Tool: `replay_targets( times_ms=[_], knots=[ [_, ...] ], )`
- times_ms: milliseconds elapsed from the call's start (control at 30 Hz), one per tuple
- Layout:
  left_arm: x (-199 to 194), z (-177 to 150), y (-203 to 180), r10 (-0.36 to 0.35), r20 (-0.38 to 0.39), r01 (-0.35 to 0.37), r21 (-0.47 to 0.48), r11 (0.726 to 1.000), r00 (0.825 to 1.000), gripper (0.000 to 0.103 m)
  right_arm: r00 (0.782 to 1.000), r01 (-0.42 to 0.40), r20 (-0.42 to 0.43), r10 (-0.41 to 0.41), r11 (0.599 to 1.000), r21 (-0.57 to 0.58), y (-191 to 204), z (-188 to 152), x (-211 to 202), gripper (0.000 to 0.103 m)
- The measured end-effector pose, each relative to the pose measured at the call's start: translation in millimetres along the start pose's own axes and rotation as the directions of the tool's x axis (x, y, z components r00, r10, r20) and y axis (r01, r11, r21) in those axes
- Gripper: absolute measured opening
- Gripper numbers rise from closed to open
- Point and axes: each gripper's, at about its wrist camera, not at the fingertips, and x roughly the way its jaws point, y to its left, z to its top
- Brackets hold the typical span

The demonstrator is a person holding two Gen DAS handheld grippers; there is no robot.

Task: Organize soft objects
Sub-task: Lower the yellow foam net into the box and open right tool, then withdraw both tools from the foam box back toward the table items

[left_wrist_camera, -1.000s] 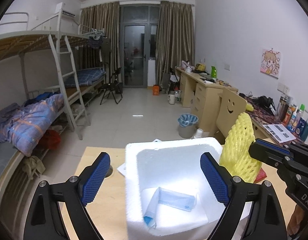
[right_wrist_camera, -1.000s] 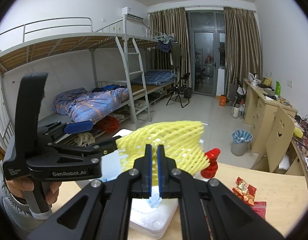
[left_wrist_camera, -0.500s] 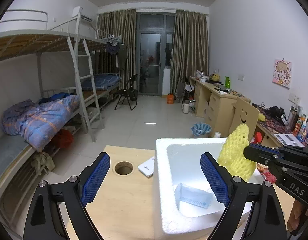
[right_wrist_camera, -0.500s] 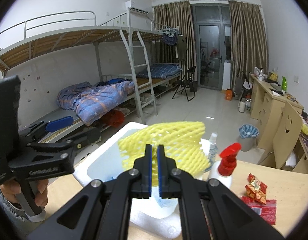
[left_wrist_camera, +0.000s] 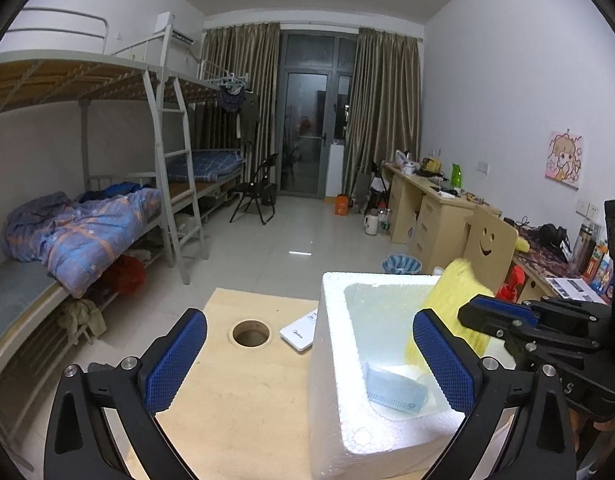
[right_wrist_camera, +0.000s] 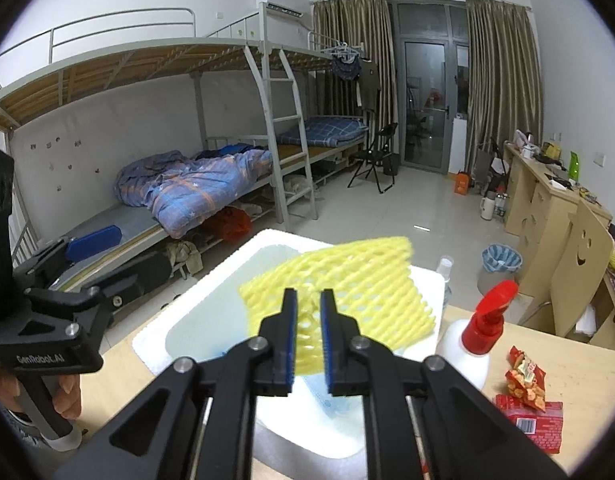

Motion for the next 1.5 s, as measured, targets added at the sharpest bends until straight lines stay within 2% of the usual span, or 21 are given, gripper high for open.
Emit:
replay_targets(
  times_ms=[100,167,233,267,800,1100,1267,1500],
  knots=[
    [-1.3,0.1,-0.4,0.021,0.008,-0.021,0.014,1.0,1.0,0.103,1.0,0.012,-0.007,-0.012,1.0,-0.001,1.2,-0.2,1.8,0.035],
    [-1.4,0.3,-0.7,0.022,0.008,-0.022,0.018,1.0,1.0,0.103,1.0,0.01,0.002,-0.01,1.0,-0.002,1.0,0.1,-0.1,0.054],
    [-2.1,0.0,-0.2,0.016,0.01,-0.016,0.013,1.0,1.0,0.103,1.0,0.021,0.02,-0.021,1.0,0.004,0.7,-0.5,-3.8,0.069],
    [-2.0,-0.1,0.0,0.016,0.009,-0.016,0.013,1.0,1.0,0.103,0.999,0.019,0.028,-0.019,1.0,0.007,0.6,-0.1,-5.3,0.072],
    [-6.8,2.2,5.2,-0.009,-0.001,0.009,-0.018,1.0,1.0,0.103,0.999,0.02,0.027,-0.02,1.0,0.009,3.7,4.7,-10.7,0.074],
    [-31.6,7.9,-9.9,-0.038,0.027,0.038,0.0,0.999,0.999,0.103,0.993,0.082,0.086,-0.084,0.996,0.019,2.1,4.8,-54.7,0.084],
    [-54.9,5.8,-25.6,-0.051,0.045,0.049,0.032,0.998,0.998,0.103,0.985,0.096,0.139,-0.101,0.994,0.047,1.7,3.3,-84.7,0.095],
    [-93.7,4.1,-38.6,-0.08,0.082,0.075,0.062,0.995,0.993,0.103,0.978,0.104,0.173,-0.113,0.993,0.061,3.8,-4.9,-112.6,0.096]
  ],
)
